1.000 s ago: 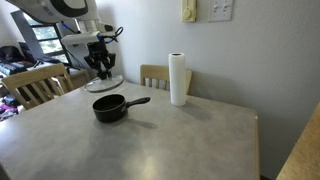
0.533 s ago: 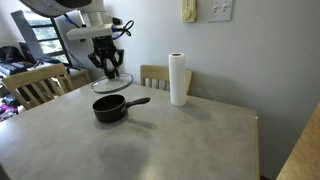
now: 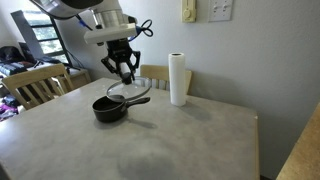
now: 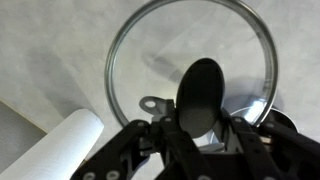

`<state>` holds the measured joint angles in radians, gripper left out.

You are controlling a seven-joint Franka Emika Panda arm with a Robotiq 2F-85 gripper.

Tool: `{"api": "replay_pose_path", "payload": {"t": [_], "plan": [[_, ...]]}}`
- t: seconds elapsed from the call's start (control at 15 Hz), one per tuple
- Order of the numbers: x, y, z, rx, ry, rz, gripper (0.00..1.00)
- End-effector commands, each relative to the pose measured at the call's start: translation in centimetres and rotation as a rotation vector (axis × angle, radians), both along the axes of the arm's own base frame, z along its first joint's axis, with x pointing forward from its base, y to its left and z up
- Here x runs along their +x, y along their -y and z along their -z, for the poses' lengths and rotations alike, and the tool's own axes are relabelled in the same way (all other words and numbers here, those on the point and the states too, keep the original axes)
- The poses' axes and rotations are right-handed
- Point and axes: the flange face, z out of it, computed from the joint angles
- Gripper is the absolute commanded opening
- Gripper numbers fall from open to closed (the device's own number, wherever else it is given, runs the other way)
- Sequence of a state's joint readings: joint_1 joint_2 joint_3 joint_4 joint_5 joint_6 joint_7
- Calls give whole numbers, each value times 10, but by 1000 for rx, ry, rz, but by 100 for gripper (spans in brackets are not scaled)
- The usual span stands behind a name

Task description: Take the lid off of the black pot and put it on the table

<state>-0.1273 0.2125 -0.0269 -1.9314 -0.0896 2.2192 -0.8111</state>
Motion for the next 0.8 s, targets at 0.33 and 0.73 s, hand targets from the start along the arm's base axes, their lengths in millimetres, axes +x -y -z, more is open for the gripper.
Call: {"api": "replay_pose_path", "payload": {"t": [0.33, 0.73], "plan": [[-22, 65, 29, -8, 27, -9, 12], [-30, 91, 72, -6, 28, 33, 12]]}}
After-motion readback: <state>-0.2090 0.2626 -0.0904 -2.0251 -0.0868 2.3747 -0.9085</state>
